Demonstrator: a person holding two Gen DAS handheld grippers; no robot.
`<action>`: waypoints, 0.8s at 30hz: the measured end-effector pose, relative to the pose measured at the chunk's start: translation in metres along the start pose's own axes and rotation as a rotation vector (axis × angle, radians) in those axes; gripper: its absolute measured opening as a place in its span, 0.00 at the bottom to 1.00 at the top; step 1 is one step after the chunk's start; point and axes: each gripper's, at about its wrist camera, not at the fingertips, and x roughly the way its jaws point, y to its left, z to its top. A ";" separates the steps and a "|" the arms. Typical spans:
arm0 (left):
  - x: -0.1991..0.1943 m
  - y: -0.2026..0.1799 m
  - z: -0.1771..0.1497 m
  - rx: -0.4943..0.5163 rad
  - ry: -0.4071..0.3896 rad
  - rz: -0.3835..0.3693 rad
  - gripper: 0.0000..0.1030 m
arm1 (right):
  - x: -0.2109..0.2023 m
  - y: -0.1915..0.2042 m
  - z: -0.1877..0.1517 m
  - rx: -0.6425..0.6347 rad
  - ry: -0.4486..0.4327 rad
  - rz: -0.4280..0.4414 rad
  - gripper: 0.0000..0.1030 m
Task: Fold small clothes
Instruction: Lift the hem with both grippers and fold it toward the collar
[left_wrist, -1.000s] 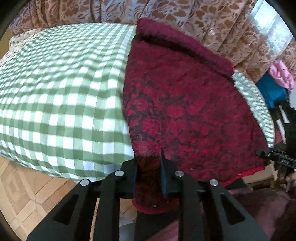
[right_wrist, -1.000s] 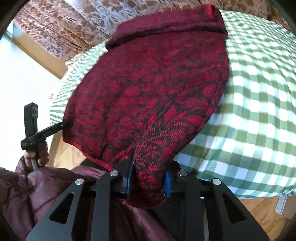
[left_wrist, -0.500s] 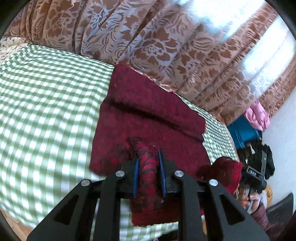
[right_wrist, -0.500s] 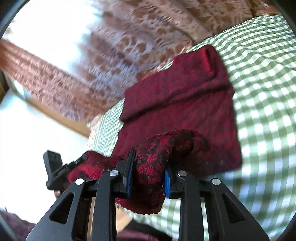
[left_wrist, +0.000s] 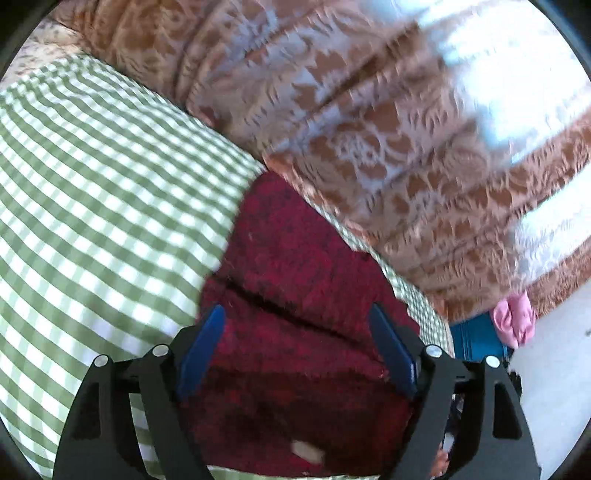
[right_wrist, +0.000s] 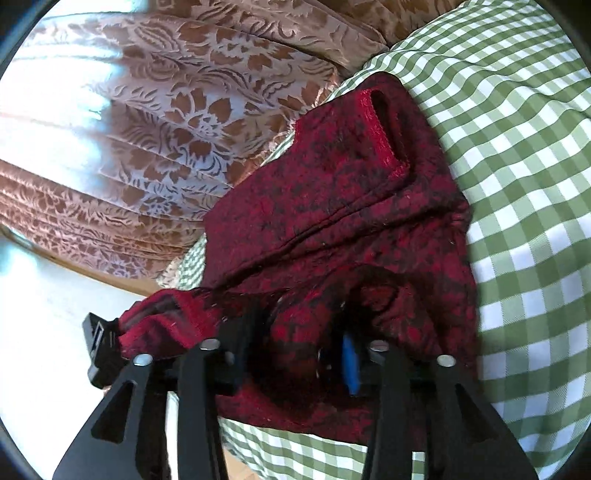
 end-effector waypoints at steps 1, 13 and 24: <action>-0.003 0.003 0.000 0.021 -0.012 0.015 0.79 | -0.002 0.000 0.001 0.008 -0.004 0.029 0.72; -0.023 0.083 -0.077 0.070 0.073 0.009 0.87 | -0.042 -0.001 -0.034 -0.201 -0.073 -0.209 0.86; 0.012 0.039 -0.087 0.238 0.172 0.054 0.17 | -0.030 -0.018 -0.057 -0.295 -0.068 -0.398 0.25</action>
